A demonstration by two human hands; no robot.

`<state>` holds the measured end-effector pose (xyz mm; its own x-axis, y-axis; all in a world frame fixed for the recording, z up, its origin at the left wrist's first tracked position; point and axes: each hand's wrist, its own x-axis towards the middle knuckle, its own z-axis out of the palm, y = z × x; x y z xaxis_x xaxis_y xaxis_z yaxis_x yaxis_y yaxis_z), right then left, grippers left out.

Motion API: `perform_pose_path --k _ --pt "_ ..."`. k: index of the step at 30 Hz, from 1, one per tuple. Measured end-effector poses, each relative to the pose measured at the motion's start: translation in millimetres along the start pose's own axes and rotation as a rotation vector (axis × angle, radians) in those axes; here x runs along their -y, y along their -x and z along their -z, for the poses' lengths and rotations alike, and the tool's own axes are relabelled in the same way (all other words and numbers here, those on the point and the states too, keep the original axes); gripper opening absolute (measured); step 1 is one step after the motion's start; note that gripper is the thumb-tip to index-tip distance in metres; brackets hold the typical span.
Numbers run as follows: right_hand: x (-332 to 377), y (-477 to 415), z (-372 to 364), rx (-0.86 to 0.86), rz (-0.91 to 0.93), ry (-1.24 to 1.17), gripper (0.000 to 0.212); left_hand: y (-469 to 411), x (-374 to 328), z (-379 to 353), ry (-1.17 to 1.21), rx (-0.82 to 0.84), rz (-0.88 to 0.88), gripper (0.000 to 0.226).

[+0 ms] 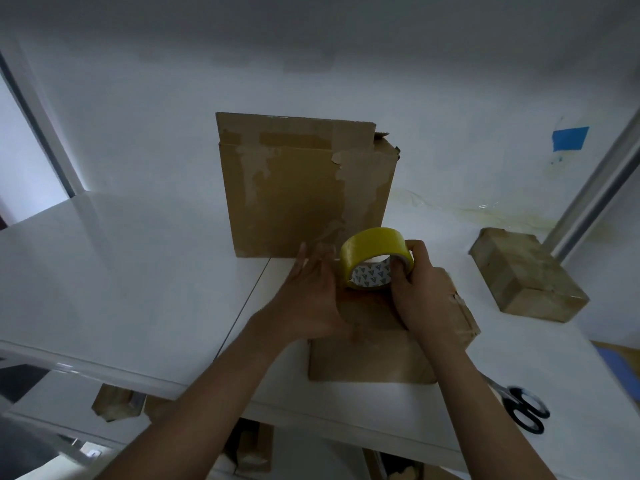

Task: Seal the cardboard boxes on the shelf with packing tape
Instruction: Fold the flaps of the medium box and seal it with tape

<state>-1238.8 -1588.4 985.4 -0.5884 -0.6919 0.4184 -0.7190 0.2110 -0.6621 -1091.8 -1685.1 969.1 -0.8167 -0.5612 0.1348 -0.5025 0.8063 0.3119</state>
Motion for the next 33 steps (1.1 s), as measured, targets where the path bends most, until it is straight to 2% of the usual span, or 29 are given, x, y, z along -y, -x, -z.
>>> perform_pose_path --k 7,12,16,21,28,30,33 --pt "1.4 -0.2 1.6 0.021 0.015 0.055 0.031 -12.3 14.2 -26.8 -0.086 -0.090 -0.065 0.146" --pt "1.0 -0.7 1.3 0.034 0.016 0.079 0.033 -14.1 13.9 -23.2 -0.040 -0.062 -0.075 0.144" --pt "-2.4 -2.5 -0.7 0.040 -0.016 0.065 0.033 -18.4 6.3 -21.8 -0.135 -0.048 -0.062 0.141" --pt "-12.3 -8.6 -15.7 0.051 -0.007 0.021 0.041 -17.2 10.3 -25.4 -0.055 -0.076 -0.091 0.136" --pt "-9.2 -5.7 -10.5 0.092 0.017 0.236 0.040 -14.9 12.0 -26.7 -0.047 -0.111 -0.073 0.137" --pt "-3.0 -6.3 -3.1 0.051 0.030 0.300 0.035 -16.6 13.4 -25.5 -0.074 -0.114 -0.060 0.141" --pt "-8.8 -15.1 15.8 -0.128 0.063 0.361 0.033 -15.8 12.2 -21.0 -0.130 -0.063 -0.006 0.145"
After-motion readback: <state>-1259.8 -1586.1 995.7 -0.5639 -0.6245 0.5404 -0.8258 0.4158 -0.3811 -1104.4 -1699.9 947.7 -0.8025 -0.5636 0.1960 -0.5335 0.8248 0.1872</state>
